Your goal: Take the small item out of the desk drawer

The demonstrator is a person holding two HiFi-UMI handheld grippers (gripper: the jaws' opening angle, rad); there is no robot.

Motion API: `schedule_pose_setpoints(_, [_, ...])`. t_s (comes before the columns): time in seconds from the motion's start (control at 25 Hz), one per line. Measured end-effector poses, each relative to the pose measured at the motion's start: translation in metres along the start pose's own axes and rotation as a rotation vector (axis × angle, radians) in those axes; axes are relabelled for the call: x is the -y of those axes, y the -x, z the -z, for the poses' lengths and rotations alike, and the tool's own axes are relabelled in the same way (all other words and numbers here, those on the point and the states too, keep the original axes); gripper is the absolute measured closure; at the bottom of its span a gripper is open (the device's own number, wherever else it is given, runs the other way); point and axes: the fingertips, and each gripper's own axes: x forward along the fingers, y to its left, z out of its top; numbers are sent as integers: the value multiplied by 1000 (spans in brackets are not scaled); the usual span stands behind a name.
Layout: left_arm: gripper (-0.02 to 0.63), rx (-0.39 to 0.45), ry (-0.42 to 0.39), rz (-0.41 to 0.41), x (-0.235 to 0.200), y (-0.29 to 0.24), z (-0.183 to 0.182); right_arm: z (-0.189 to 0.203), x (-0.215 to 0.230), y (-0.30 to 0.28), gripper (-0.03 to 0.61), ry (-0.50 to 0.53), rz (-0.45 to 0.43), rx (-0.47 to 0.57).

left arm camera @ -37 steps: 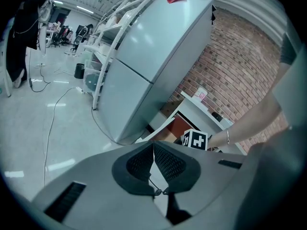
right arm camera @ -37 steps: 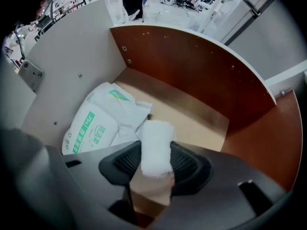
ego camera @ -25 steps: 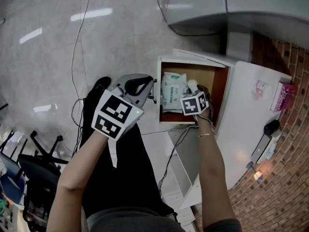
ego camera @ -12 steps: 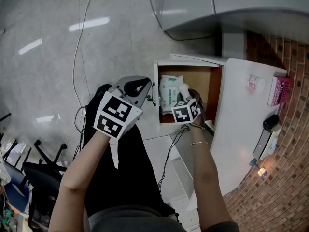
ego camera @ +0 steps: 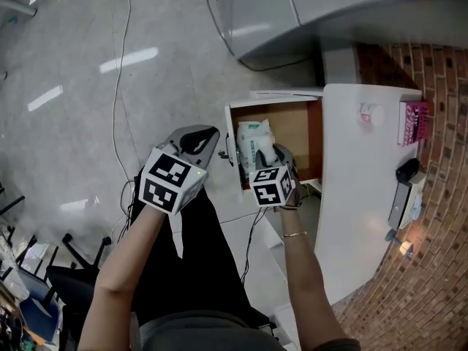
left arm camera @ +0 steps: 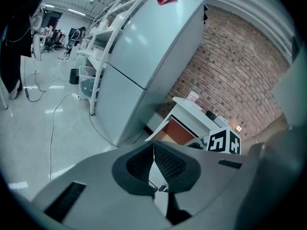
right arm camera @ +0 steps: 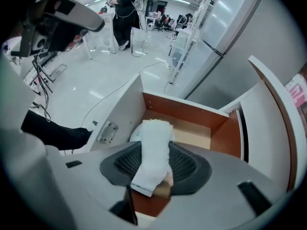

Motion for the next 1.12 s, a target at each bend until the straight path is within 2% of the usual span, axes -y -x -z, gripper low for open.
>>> schedule_pose_setpoints(0.28, [589, 0, -17, 26, 7, 14, -11, -18, -13, 41, 405, -137, -11, 97])
schedule_pose_setpoints(0.64, [590, -1, -89, 48, 19, 21, -29, -46, -19, 86, 405, -322, -17, 208])
schedule_pose_setpoints(0.88, [589, 3, -135, 60, 27, 29, -40, -62, -16, 112, 405, -395, 10, 281])
schedule_pose_setpoints(1.12, [589, -4, -165, 88, 32, 40, -50, -62, -10, 138, 405, -527, 32, 349])
